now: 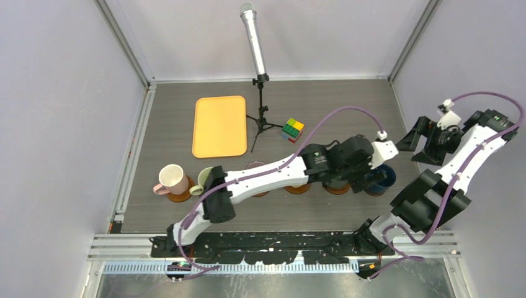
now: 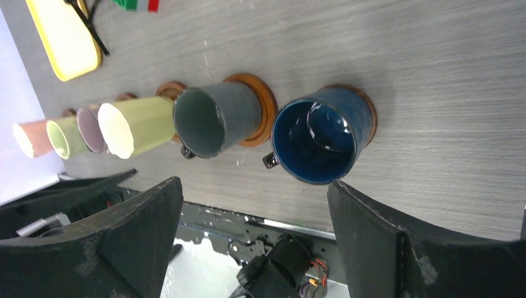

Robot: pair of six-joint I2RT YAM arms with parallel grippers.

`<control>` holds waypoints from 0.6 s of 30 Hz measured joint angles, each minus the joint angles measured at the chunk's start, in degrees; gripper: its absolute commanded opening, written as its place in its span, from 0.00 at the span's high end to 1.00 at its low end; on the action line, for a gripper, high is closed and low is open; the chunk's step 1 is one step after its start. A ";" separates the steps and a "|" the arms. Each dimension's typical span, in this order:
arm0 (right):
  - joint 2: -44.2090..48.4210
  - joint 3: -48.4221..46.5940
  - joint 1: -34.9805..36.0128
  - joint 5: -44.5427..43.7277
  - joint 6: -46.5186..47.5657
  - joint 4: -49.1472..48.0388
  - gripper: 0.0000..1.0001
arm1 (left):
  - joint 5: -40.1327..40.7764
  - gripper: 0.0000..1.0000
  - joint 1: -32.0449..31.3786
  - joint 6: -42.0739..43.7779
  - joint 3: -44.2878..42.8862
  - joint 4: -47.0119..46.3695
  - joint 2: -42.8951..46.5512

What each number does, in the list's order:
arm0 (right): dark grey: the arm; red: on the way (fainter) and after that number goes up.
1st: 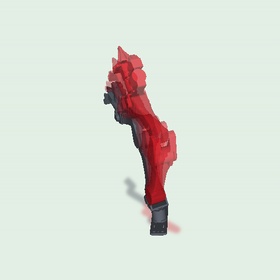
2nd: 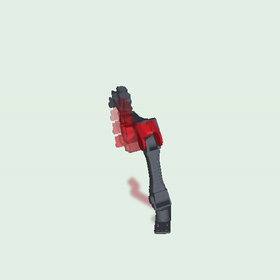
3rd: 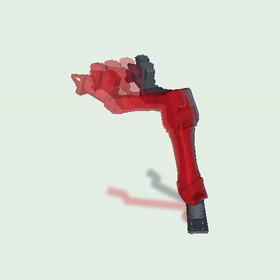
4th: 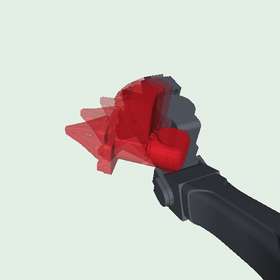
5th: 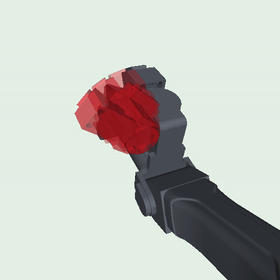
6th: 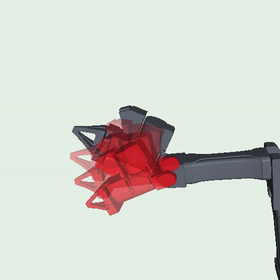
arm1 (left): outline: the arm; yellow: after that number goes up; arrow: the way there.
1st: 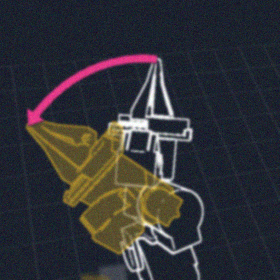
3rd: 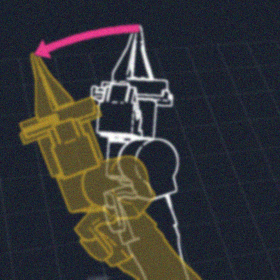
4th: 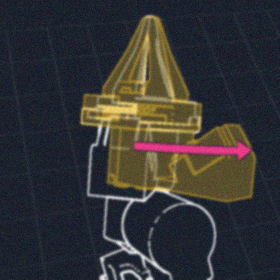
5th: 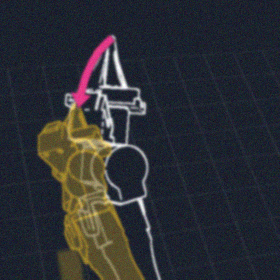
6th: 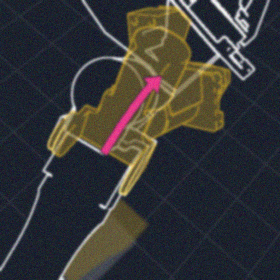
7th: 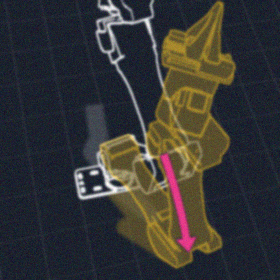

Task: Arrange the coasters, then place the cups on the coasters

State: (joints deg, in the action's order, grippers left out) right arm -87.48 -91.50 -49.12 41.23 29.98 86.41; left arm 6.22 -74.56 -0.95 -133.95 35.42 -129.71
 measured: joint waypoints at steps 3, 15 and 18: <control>1.73 4.09 2.01 -1.97 1.57 -0.24 0.10 | -2.89 0.11 1.27 1.07 9.18 0.63 6.56; 15.04 14.43 21.77 -13.97 2.05 -5.70 0.33 | -21.99 0.13 16.48 3.08 34.21 4.42 29.62; 16.44 14.71 27.10 -16.65 1.11 -6.84 0.44 | -24.17 0.13 20.98 3.54 36.72 6.36 34.21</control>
State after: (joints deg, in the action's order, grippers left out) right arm -71.05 -76.79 -22.02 24.58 31.09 79.57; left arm -17.96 -53.58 2.59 -97.23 41.78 -95.50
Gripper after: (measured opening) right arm 0.653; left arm 0.872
